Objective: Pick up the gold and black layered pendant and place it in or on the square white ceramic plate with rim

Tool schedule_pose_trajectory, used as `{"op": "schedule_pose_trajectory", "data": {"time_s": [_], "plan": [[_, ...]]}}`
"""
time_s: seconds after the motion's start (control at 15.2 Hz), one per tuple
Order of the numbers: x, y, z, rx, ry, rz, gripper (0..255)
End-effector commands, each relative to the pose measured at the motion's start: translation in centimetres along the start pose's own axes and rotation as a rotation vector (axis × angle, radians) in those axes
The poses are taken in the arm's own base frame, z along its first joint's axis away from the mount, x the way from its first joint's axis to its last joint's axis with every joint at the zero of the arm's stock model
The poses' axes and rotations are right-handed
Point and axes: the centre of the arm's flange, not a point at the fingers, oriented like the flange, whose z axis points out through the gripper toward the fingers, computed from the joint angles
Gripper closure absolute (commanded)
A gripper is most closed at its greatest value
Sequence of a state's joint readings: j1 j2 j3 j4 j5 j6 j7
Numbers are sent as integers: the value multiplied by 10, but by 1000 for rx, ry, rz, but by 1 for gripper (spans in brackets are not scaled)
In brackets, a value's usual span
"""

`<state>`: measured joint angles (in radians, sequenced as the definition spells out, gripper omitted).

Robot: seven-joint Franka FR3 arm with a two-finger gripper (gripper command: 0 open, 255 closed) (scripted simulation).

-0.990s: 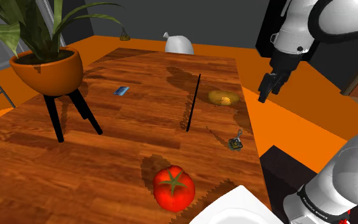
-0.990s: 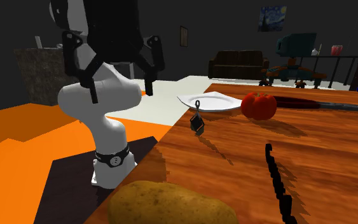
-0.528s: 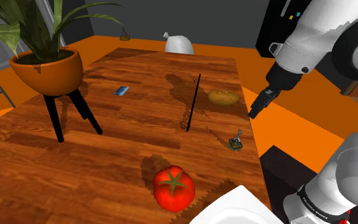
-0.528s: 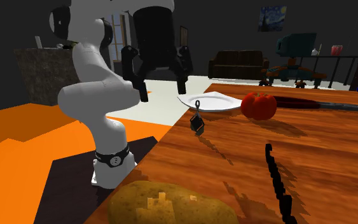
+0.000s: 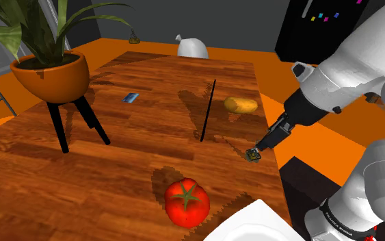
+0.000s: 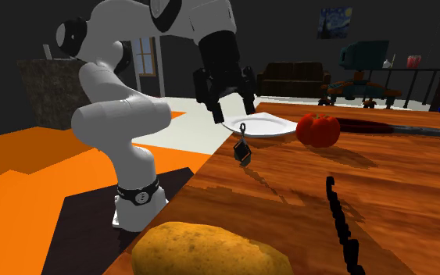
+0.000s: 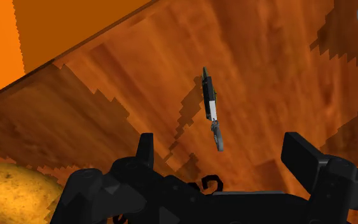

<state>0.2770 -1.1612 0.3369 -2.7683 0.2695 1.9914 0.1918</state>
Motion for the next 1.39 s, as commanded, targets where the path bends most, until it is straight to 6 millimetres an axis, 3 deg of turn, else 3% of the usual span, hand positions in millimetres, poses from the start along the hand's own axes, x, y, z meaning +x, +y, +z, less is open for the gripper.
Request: {"op": "schedule_pose_trajectory", "data": {"time_s": [0.0, 0.33, 0.86, 0.92, 1.32], "plan": [[-1, -4, 9, 2, 9, -3, 0], [-1, -4, 38, 2, 9, -3, 0], [-1, -4, 38, 2, 8, -3, 0], [-1, -4, 38, 2, 8, -3, 255], [-1, -4, 38, 2, 8, -3, 255]]}}
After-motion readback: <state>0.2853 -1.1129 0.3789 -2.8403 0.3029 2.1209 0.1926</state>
